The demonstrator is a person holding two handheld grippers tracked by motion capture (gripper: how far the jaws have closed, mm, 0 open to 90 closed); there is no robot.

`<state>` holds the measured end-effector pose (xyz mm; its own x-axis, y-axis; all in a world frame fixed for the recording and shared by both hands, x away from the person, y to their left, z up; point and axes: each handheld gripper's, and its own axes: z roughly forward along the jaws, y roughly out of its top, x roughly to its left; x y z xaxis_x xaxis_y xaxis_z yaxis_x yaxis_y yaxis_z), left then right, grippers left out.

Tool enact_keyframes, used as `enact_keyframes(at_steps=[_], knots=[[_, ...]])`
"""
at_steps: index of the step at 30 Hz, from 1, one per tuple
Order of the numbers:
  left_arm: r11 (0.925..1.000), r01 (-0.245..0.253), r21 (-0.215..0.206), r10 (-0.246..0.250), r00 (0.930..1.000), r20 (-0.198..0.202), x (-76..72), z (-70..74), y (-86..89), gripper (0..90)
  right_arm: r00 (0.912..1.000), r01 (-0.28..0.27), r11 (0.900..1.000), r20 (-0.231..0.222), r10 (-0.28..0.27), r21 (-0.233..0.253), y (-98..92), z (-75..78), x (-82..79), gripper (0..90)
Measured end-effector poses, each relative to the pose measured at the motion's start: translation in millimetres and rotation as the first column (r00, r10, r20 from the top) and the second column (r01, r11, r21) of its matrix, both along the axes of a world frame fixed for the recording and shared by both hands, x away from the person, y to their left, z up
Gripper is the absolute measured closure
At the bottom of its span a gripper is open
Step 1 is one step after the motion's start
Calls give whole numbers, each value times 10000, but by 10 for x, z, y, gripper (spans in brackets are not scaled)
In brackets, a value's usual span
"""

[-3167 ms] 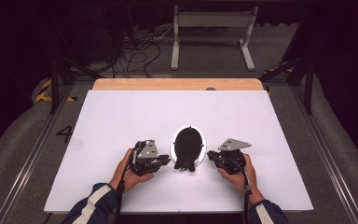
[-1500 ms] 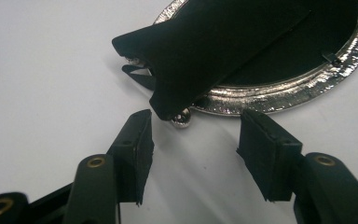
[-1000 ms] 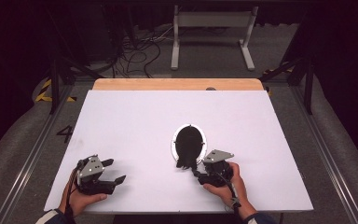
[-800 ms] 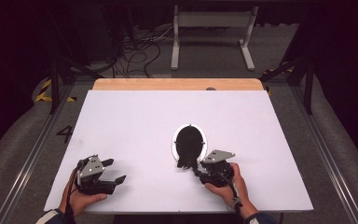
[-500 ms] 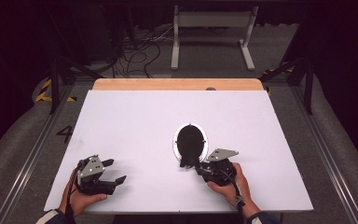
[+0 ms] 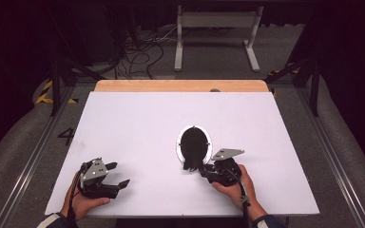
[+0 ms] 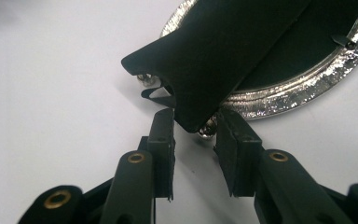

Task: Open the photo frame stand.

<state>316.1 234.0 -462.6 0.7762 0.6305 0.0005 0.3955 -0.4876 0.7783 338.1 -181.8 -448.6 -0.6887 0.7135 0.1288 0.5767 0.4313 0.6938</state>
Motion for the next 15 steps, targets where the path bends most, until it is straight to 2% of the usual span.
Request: enact_keyframes(at_steps=[1, 2, 3, 4, 7, 8, 10, 11, 12, 13, 15], knots=[[10000, 0, 0, 0, 10000, 0, 0, 0, 0, 214, 10000, 0, 10000, 0, 0, 0, 0, 0, 0, 685], [10000, 0, 0, 0, 10000, 0, 0, 0, 0, 214, 10000, 34, 9994, -68, -32, 351, -25, 12, 12, 685], [10000, -6, 14, 6, 10000, -24, 4, -3, -6, 214, 10000, 34, 9994, -68, -32, 351, -25, 12, 12, 684], [10000, 8, 12, -8, 10000, -37, 4, -4, -8, 206, 9999, 119, 9973, -134, -110, 726, -44, 28, 17, 684], [10000, -32, 28, 32, 10000, -75, 4, -7, -14, 206, 9988, 272, 9896, -435, -212, 1412, -81, 27, 49, 667], [10000, -4, 60, 4, 10000, -67, 6, -7, -14, 203, 9964, 434, 9810, -793, -288, 1892, -108, 6, 79, 659], [9999, -19, 114, 20, 10000, -57, 6, -7, -16, 203, 9918, 593, 9682, -1243, -295, 2431, -129, -30, 125, 663], [9999, -19, 114, 20, 10000, -57, 6, -7, -16, 203, 9918, 593, 9682, -1243, -295, 2431, -129, -30, 125, 663], [9999, -27, 160, 28, 10000, -72, 9, -12, -28, 203, 9859, 774, 9521, -1646, -290, 2959, -152, -70, 175, 663], [9999, -27, 160, 28, 10000, -72, 9, -12, -28, 203, 9859, 774, 9521, -1646, -290, 2959, -152, -70, 175, 663], [9997, 25, 243, -22, 9999, -107, 17, -20, -44, 201, 9811, 853, 9433, -1922, -234, 3209, -173, -97, 212, 630]])
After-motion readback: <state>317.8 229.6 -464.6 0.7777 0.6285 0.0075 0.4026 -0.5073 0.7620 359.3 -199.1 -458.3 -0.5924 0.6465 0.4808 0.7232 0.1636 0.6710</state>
